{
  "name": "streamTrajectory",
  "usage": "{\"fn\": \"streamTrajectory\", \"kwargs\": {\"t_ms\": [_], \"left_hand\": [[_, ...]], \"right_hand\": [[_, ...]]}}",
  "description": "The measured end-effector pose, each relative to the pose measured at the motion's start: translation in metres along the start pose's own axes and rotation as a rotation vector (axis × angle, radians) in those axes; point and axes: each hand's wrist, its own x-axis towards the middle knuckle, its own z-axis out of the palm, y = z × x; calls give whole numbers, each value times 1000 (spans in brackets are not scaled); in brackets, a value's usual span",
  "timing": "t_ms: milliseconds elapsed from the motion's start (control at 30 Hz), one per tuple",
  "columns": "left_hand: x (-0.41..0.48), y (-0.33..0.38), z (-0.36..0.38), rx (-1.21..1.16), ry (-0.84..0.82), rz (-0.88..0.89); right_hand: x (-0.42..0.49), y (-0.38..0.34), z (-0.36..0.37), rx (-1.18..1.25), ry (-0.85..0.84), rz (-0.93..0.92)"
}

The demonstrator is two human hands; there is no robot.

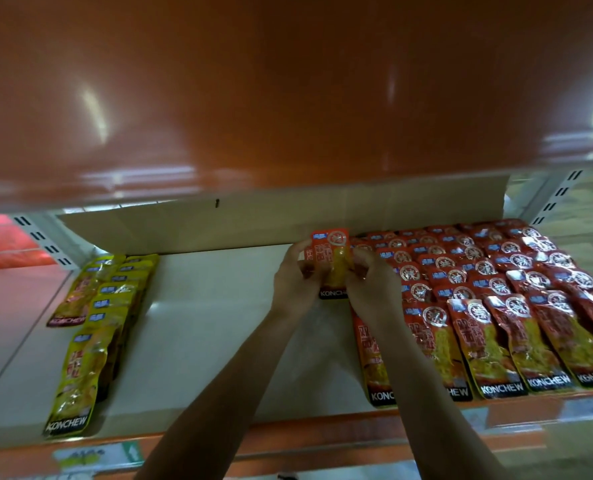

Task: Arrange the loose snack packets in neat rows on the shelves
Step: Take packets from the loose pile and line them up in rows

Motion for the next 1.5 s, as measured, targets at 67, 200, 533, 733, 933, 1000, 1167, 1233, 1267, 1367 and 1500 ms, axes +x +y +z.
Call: {"fn": "streamTrajectory", "kwargs": {"t_ms": [67,200,533,733,933,1000,1167,1233,1267,1367,1500], "left_hand": [[4,-3,-5,45,51,-1],[8,-8,-13,185,23,-2],[7,-8,-5,545,-12,136],[11,-14,-2,681,-22,165],[15,-16,1,682,-42,271],[15,-17,5,690,-87,299],[10,-21,5,691,-97,332],[9,-22,3,693,-74,319],[8,-22,1,704,-68,304],[4,-22,-4,713,-116,283],[5,-22,-9,611,-190,248]], "right_hand": [[0,2,0,-36,6,-23],[-6,2,-1,-198,120,-170],[-7,12,2,-391,70,-246],[-6,12,2,-391,50,-231],[-6,13,2,-385,62,-253],[-6,13,2,-388,60,-254],[-7,11,1,-371,66,-261],[-8,8,3,-366,67,-272],[-9,6,5,-364,61,-277],[-13,-2,13,-361,48,-275],[-24,-9,20,-342,58,-289]]}}
